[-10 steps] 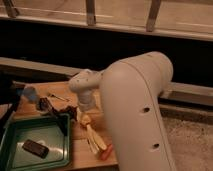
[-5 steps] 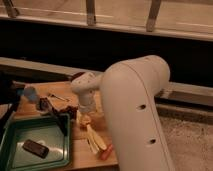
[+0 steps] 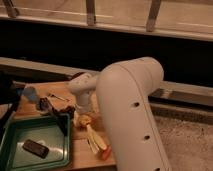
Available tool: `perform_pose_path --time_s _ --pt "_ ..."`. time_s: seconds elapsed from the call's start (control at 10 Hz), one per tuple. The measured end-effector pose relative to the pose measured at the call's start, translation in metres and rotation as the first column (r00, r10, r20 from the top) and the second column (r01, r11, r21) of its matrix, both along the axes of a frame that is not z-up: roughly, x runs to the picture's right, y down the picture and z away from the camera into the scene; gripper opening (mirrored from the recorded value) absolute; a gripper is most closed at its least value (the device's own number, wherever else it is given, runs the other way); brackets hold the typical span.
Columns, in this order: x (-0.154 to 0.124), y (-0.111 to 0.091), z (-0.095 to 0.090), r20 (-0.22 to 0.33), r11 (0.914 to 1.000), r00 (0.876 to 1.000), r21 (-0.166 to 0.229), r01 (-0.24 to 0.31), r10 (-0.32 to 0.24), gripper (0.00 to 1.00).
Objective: Place apple in plastic cup
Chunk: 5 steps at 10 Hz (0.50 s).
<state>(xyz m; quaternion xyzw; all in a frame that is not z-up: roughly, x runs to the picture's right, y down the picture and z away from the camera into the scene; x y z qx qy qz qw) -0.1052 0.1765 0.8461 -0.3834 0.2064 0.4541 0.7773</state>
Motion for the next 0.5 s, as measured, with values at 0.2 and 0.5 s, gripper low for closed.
perform_pose_path --time_s 0.2,0.5 --pt "0.0 -0.001 0.0 0.006 1.0 1.0 -0.005 0.001 -0.001 0.49" --pt "0.01 -0.005 -0.005 0.009 0.9999 1.0 0.0 -0.01 0.01 0.17"
